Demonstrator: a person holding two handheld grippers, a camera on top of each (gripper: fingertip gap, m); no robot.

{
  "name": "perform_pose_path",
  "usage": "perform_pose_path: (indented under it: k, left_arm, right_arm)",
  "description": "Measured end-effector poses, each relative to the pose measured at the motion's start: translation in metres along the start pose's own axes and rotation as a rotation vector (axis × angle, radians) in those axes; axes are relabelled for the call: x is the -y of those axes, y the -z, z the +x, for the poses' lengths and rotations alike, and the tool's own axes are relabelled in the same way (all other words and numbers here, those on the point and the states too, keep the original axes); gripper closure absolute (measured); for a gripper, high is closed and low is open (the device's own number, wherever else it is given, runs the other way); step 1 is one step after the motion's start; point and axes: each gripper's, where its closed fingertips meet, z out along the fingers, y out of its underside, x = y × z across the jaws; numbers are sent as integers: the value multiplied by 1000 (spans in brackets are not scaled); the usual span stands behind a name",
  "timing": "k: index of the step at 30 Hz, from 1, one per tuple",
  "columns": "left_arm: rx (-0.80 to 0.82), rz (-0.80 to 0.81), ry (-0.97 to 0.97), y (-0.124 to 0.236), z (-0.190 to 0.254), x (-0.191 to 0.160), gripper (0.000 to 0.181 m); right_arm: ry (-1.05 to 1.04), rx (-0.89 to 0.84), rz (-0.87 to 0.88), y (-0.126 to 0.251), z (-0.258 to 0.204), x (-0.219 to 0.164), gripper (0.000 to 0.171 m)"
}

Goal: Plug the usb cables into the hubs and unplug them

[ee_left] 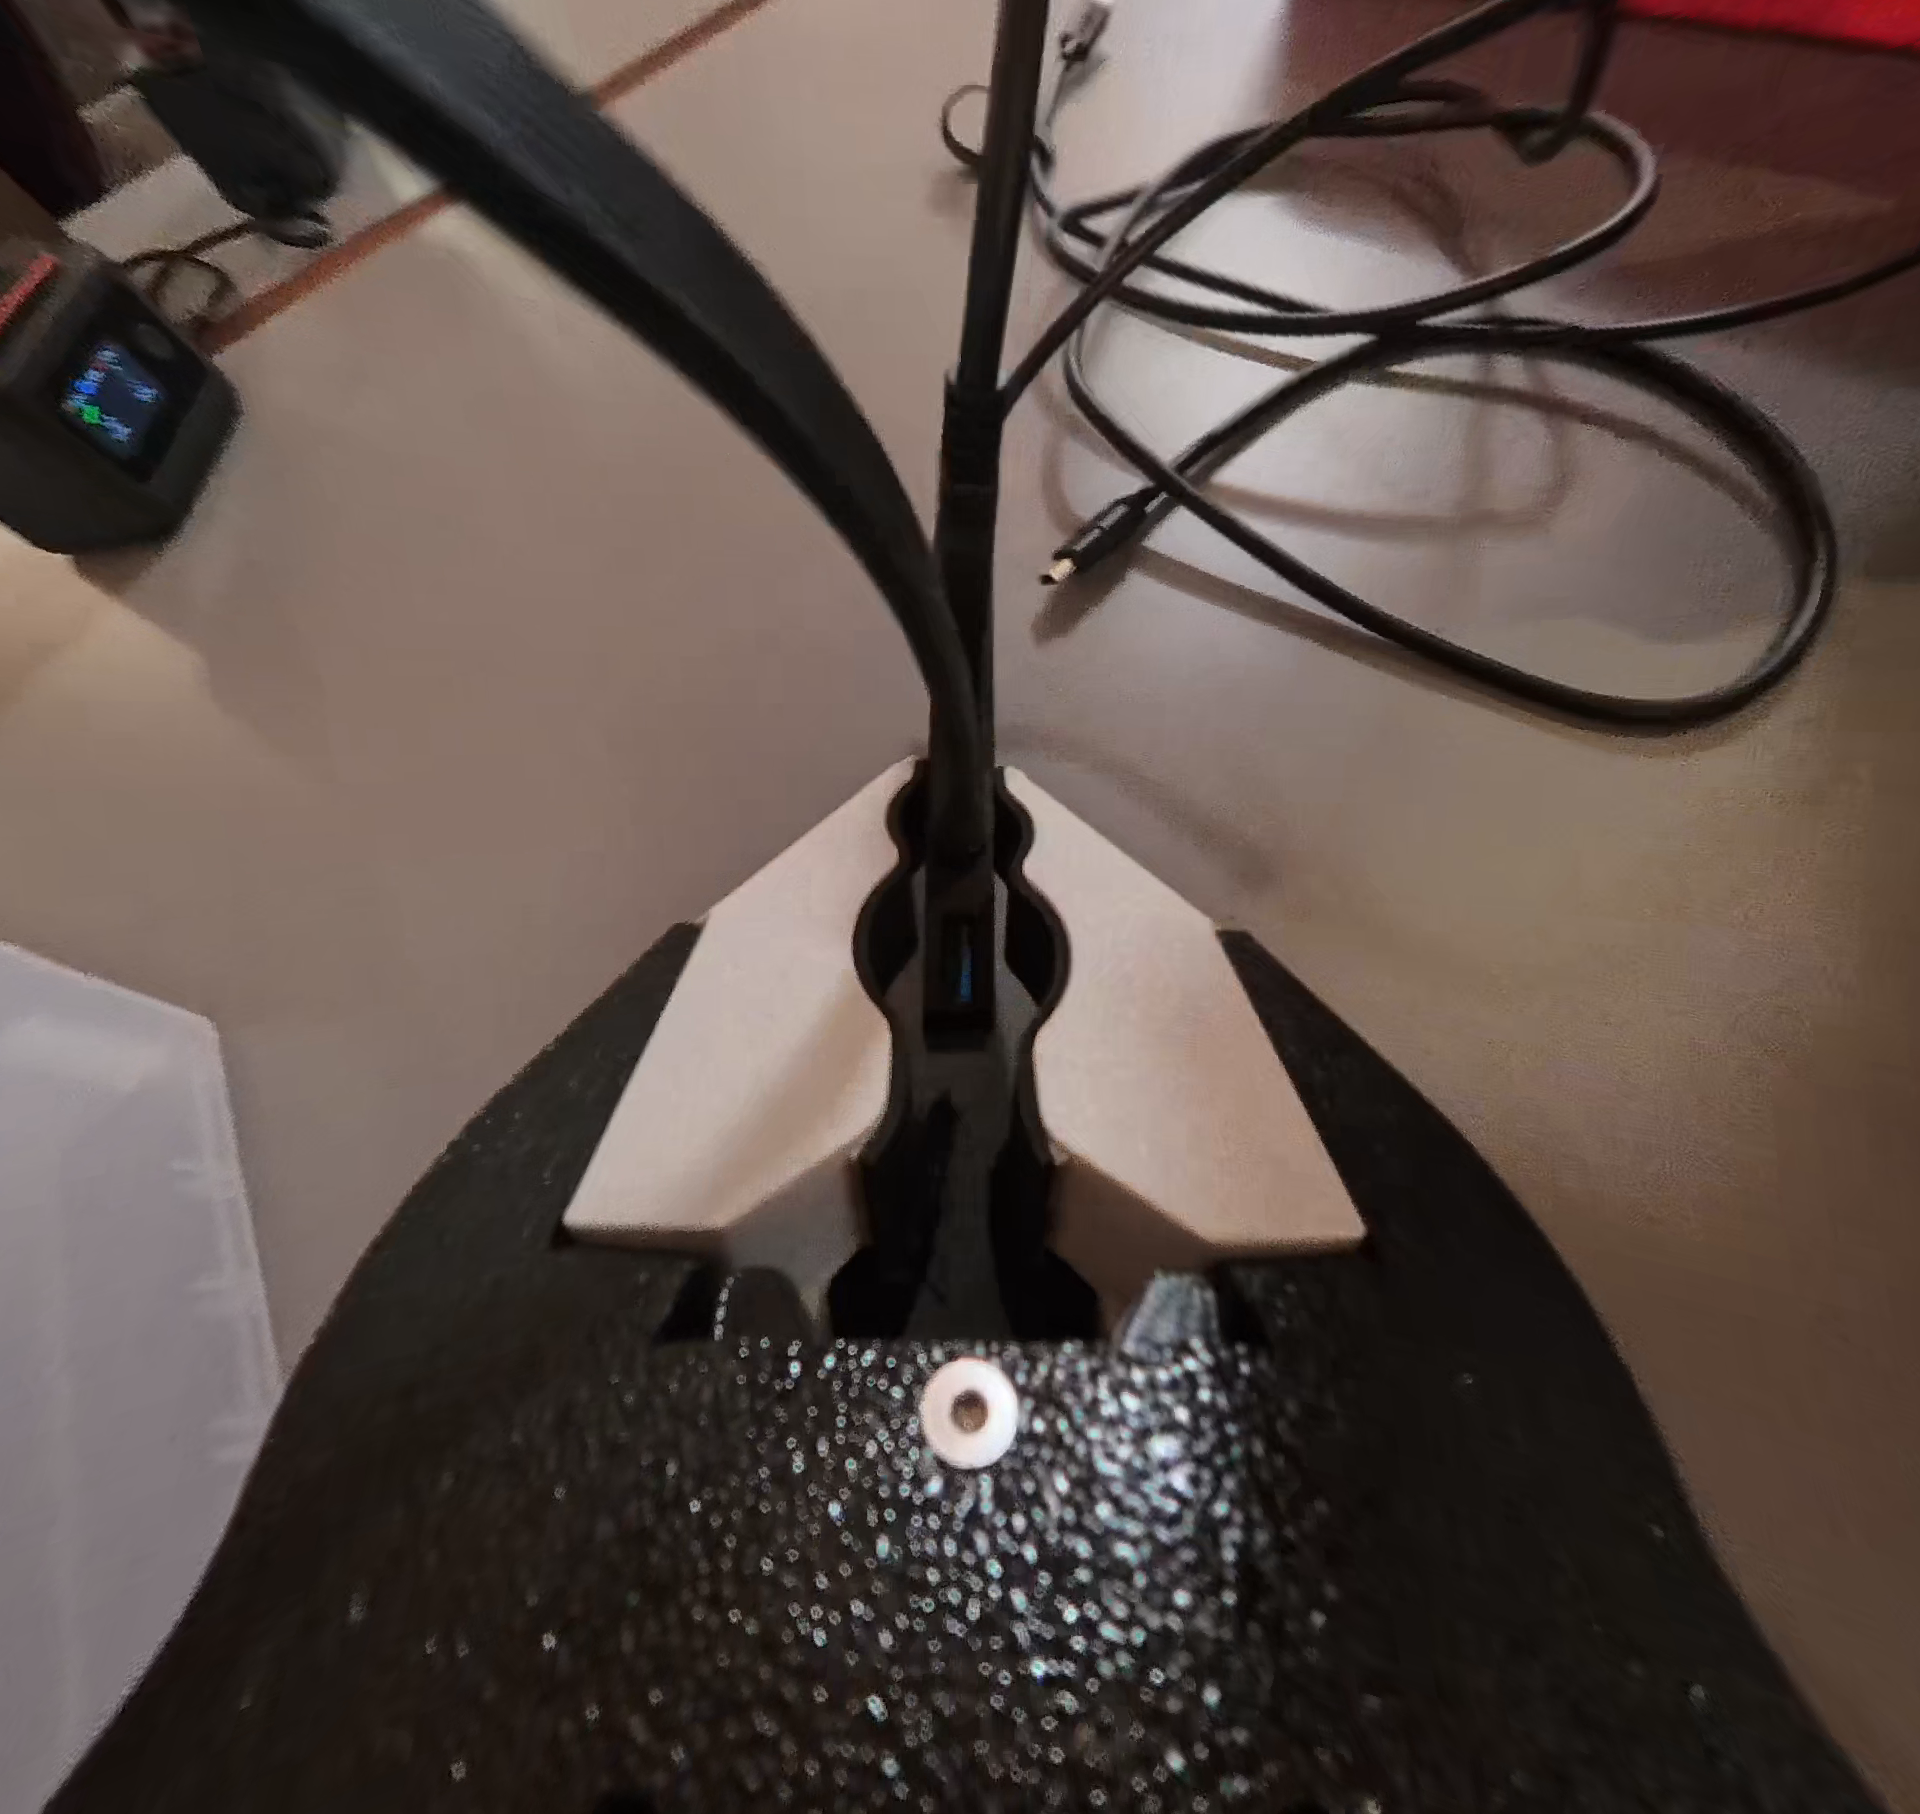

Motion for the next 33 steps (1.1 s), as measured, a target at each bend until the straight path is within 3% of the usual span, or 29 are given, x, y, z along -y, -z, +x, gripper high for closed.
perform_pose_path:
  k: [1, 6, 9, 11, 14, 17, 20, 25, 28, 33]
  left_arm:
    - [25, 4, 3, 1, -4, 0, 172]
    - [133, 8, -4, 3, -17, 0, 173]
    - [182, 11, 17, 5, -25, 0, 173]
    - [208, 10, 14, 6, -29, -1, 173]
    - [247, -5, -14, 7, -33, -4, 173]
    - [269, -18, -56, 6, -33, -4, 173]
    - [305, -41, -149, 4, -29, -1, 173]
    - [348, -101, -396, -10, -12, 4, 173]
    - [392, -148, -587, -18, -5, 5, 173]
    - [445, -142, -897, -29, 14, 17, 173]
  right_arm:
    - [11, 25, 45, 13, -14, 7, 122]
    - [201, 320, 276, 67, -104, 28, 116]
    - [401, 488, 505, 106, -146, 45, 114]
    - [486, 427, 683, 130, -146, 63, 112]
    - [423, 55, 838, 150, -92, 87, 108]
    - [263, -304, 715, 148, -25, 74, 84]
    - [177, -536, 557, 144, 15, 54, 53]
    - [102, -831, 251, 146, 47, 20, 50]
    - [54, -873, 87, 138, 42, -1, 51]
    - [-73, -715, -36, 93, 23, -42, 50]
